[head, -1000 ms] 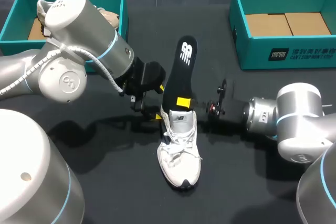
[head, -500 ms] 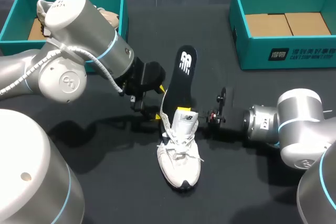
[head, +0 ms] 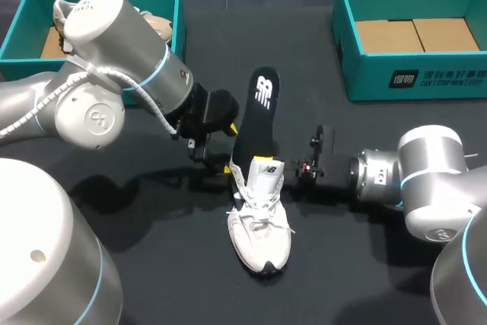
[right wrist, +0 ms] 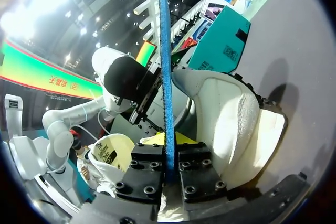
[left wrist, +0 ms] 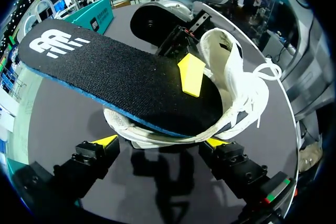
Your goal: Take the shoe out of the shoebox, open the shoe tongue, remove and reinsert the insole, then place the shoe into the shoebox
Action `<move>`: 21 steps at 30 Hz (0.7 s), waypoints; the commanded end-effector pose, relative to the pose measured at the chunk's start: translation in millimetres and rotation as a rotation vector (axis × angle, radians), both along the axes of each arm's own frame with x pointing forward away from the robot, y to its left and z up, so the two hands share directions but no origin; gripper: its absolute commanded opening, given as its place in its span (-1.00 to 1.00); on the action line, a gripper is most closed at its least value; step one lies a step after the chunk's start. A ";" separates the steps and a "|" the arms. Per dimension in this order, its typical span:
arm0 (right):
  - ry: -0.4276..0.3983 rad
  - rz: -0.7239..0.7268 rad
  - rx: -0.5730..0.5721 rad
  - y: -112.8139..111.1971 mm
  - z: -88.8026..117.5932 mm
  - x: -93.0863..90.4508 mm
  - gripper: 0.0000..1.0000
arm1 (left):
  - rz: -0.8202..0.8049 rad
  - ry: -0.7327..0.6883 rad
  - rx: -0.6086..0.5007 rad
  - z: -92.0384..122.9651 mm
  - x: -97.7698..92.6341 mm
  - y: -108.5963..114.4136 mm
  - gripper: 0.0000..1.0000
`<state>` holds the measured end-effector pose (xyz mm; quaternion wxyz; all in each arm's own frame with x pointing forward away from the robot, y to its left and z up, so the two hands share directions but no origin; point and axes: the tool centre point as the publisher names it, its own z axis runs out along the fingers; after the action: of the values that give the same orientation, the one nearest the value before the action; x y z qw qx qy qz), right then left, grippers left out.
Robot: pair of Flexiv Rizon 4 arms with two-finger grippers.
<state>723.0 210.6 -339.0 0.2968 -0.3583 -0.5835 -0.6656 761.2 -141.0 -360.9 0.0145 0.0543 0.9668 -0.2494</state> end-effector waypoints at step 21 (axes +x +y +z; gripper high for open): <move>-0.067 0.038 -0.041 3.3 19.7 8.1 -0.14 | -0.001 -0.001 0.000 -0.3 -0.2 -1.7 1.00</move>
<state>730.3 214.7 -322.9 0.2836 -0.3281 -0.6103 -0.6629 761.2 -142.5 -360.5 0.0142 0.0546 0.9667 -0.2497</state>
